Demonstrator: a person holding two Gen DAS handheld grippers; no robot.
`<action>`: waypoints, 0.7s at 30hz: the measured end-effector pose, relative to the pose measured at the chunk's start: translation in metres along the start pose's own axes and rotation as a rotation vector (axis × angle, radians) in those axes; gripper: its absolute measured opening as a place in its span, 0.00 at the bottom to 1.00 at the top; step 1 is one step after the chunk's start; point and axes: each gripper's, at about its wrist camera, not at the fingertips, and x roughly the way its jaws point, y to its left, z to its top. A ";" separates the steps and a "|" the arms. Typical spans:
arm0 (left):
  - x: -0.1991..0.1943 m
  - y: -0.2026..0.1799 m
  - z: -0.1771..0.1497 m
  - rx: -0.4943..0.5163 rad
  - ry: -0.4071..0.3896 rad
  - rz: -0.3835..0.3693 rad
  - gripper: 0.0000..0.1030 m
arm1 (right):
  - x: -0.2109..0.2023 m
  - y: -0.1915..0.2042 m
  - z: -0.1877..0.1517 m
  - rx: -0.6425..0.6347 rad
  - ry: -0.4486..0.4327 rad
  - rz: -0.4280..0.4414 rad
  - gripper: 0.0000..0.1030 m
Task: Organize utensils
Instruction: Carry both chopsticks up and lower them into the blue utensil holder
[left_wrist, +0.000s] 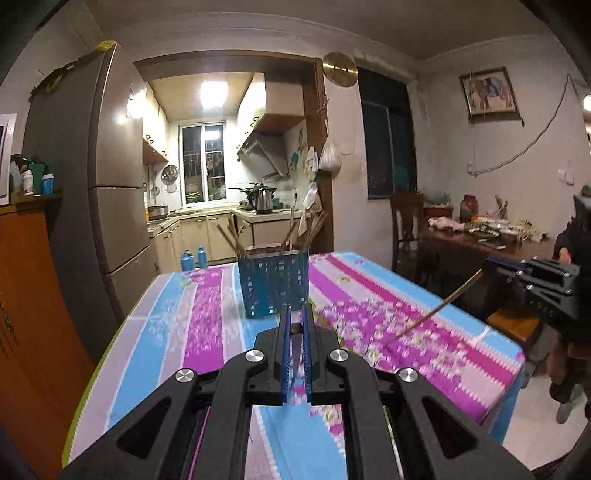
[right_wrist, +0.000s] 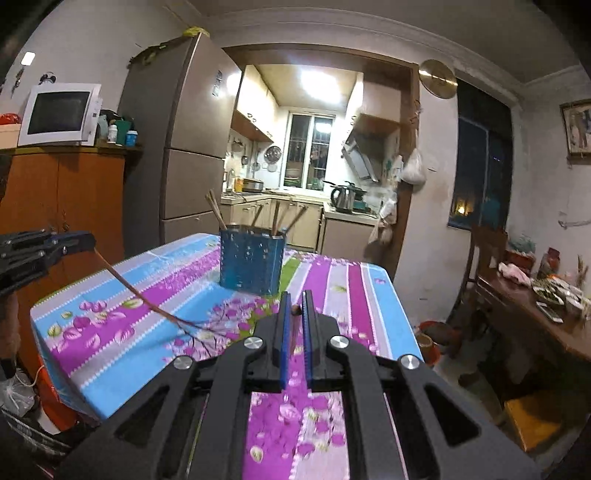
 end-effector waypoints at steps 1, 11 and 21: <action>0.000 0.004 0.008 -0.009 -0.004 -0.012 0.07 | 0.002 -0.001 0.005 -0.004 0.003 0.007 0.04; 0.025 0.037 0.053 -0.091 0.068 -0.128 0.07 | 0.026 -0.016 0.042 0.041 0.098 0.124 0.04; 0.044 0.047 0.066 -0.082 0.084 -0.167 0.07 | 0.046 -0.016 0.066 0.055 0.144 0.182 0.04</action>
